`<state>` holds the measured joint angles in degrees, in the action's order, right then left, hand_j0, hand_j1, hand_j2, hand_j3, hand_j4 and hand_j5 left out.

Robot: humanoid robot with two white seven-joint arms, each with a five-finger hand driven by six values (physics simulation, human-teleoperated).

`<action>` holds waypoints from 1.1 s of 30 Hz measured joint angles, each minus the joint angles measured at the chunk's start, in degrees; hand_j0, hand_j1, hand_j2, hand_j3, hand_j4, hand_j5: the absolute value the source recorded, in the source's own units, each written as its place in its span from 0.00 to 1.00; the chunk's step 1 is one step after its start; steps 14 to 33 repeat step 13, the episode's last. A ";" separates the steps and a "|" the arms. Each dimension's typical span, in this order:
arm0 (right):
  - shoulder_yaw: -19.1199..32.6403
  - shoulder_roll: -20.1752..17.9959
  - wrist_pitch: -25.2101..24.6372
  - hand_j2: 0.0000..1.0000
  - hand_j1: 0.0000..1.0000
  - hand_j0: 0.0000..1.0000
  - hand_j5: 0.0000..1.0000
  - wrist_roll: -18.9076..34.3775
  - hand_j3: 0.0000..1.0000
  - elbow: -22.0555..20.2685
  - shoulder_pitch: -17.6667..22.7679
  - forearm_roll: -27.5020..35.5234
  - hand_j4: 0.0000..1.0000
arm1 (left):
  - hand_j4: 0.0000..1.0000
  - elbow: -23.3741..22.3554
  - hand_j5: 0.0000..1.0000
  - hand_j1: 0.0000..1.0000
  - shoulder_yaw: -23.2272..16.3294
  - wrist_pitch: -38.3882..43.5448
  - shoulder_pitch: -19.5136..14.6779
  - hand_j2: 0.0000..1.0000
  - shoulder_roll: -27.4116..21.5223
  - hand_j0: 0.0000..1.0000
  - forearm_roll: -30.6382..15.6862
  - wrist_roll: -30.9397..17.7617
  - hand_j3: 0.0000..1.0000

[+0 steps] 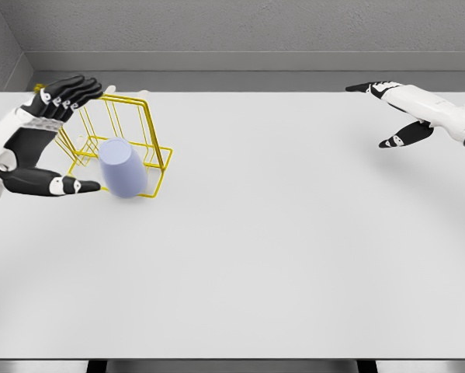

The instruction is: Place the cup on the cup holder with both arms

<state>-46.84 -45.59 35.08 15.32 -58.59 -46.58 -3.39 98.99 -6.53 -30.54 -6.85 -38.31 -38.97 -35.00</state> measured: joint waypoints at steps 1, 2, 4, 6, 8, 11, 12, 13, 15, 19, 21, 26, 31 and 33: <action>0.00 0.01 0.00 1.00 1.00 1.00 1.00 0.00 1.00 0.00 0.00 0.00 1.00 | 1.00 0.32 1.00 1.00 -1.60 -1.28 -0.62 1.00 -0.63 1.00 1.39 0.00 1.00; 0.00 0.01 0.00 1.00 1.00 1.00 1.00 0.01 1.00 -0.01 0.00 0.00 1.00 | 1.00 0.57 1.00 1.00 -2.94 -2.21 -1.23 1.00 -1.03 1.00 2.85 -0.01 1.00; 0.00 -0.02 0.00 1.00 1.00 1.00 1.00 0.00 1.00 -0.01 0.00 0.00 1.00 | 1.00 0.84 1.00 1.00 -6.48 -3.35 -2.55 1.00 -1.73 1.00 5.57 -0.01 1.00; 0.00 -0.04 0.00 1.00 1.00 1.00 1.00 0.00 1.00 -0.01 0.00 0.00 1.00 | 1.00 0.96 1.00 1.00 -8.67 -3.96 -2.55 1.00 -2.14 1.00 7.03 -0.02 1.00; 0.00 -0.05 0.00 1.00 1.00 1.00 1.00 0.00 1.00 -0.01 0.00 0.00 1.00 | 1.00 1.03 1.00 1.00 -9.65 -4.27 -2.46 1.00 -2.38 1.00 7.59 -0.02 1.00; 0.00 -0.06 0.00 1.00 1.00 1.00 1.00 0.00 1.00 -0.01 0.00 0.00 1.00 | 1.00 0.81 1.00 1.00 -8.83 -2.95 -3.43 1.00 -2.52 1.00 4.97 -0.02 1.00; 0.00 -0.07 0.00 1.00 1.00 1.00 1.00 0.00 1.00 -0.01 0.00 0.00 1.00 | 1.00 0.75 1.00 1.00 -8.29 -2.10 -3.25 1.00 -2.57 1.00 4.06 -0.02 1.00; 0.01 -0.08 0.00 1.00 1.00 1.00 1.00 0.00 1.00 -0.01 0.00 0.00 1.00 | 1.00 0.72 1.00 1.00 -7.97 -1.49 -3.25 1.00 -2.61 1.00 3.42 -0.01 1.00; 0.01 -0.08 0.00 1.00 1.00 1.00 1.00 0.00 1.00 -0.01 0.00 0.00 1.00 | 1.00 0.72 1.00 1.00 -7.97 -1.49 -3.25 1.00 -2.61 1.00 3.42 -0.01 1.00; 0.01 -0.08 0.00 1.00 1.00 1.00 1.00 0.00 1.00 -0.01 0.00 0.00 1.00 | 1.00 0.72 1.00 1.00 -7.97 -1.49 -3.25 1.00 -2.61 1.00 3.42 -0.01 1.00; 0.01 -0.08 0.00 1.00 1.00 1.00 1.00 0.00 1.00 -0.01 0.00 0.00 1.00 | 1.00 0.72 1.00 1.00 -7.97 -1.49 -3.25 1.00 -2.61 1.00 3.42 -0.01 1.00; 0.01 -0.08 0.00 1.00 1.00 1.00 1.00 0.00 1.00 -0.01 0.00 0.00 1.00 | 1.00 0.72 1.00 1.00 -7.97 -1.49 -3.25 1.00 -2.61 1.00 3.42 -0.01 1.00; 0.01 -0.08 0.00 1.00 1.00 1.00 1.00 0.00 1.00 -0.01 0.00 0.00 1.00 | 1.00 0.72 1.00 1.00 -7.97 -1.49 -3.25 1.00 -2.61 1.00 3.42 -0.01 1.00; 0.01 -0.08 0.00 1.00 1.00 1.00 1.00 0.00 1.00 -0.01 0.00 0.00 1.00 | 1.00 0.72 1.00 1.00 -7.97 -1.49 -3.25 1.00 -2.61 1.00 3.42 -0.01 1.00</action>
